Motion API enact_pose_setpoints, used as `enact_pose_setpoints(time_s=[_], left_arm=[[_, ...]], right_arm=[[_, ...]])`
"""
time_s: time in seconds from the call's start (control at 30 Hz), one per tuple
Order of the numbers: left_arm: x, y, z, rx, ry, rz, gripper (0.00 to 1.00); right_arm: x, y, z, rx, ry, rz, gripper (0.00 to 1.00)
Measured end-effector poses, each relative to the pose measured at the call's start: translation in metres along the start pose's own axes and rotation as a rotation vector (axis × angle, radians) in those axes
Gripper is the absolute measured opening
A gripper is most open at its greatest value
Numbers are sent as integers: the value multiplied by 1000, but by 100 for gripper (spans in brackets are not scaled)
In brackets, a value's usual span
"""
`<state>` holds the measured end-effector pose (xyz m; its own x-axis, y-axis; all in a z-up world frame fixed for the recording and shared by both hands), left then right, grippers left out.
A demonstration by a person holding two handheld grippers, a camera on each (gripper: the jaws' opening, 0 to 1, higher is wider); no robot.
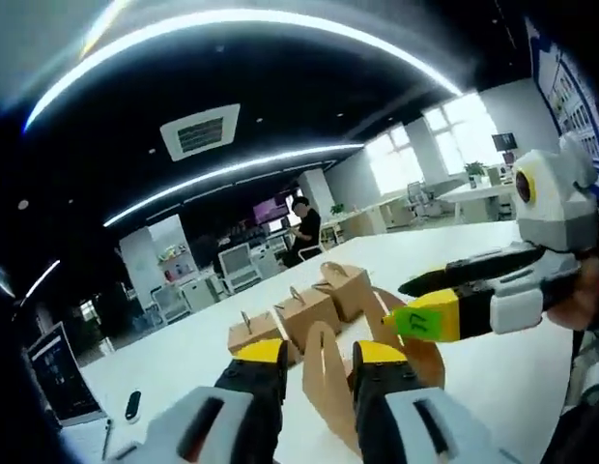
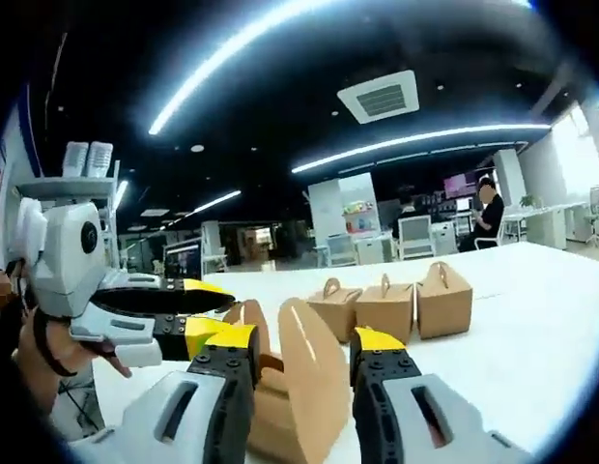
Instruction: Pick up one paper box from the group, open the paper box, and remove the item inside
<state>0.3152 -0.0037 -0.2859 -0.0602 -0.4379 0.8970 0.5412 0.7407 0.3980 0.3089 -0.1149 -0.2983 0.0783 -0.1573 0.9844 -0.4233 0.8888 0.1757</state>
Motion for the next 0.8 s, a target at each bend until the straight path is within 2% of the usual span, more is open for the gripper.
enact_pose_setpoints(time_s=[0.1, 0.2, 0.27, 0.3, 0.6, 0.7, 0.77, 0.8], left_arm=[[-4, 2, 1, 23, 17, -42, 13], [-7, 3, 1, 28, 29, -77, 11], [-8, 5, 3, 36, 34, -93, 10], [-9, 7, 4, 46, 44, -109, 9], [-19, 20, 12, 89, 56, -96, 9], [-27, 28, 13, 124, 41, -32, 10], [-34, 33, 14, 127, 30, 46, 10], [-37, 36, 14, 133, 28, 52, 10]], right_arm=[[-5, -3, -3, -6, 28, -23, 25], [-3, -6, -2, -24, 36, -14, 13], [-3, -10, -1, -39, 44, 7, 10], [-3, -14, 1, -60, 56, 25, 5], [-9, -31, 8, -93, 73, 26, 5], [-14, -38, 10, -100, 69, -13, 4], [-18, -41, 10, -98, 75, -34, 4], [-19, -41, 11, -100, 75, -36, 4]])
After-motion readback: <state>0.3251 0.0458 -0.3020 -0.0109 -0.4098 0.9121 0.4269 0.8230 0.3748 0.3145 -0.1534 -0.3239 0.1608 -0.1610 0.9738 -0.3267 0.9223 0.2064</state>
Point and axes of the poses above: the point that each gripper's makers call its tool centre point, and the gripper's own axes: z roughly backward along the fingers, y roughly to its left, x roughly out of its top, the point moved 5 cm from there along z, roughly backward along the fingers, and after that the axes turned 3 degrees about -z, right-handed, at the moved point
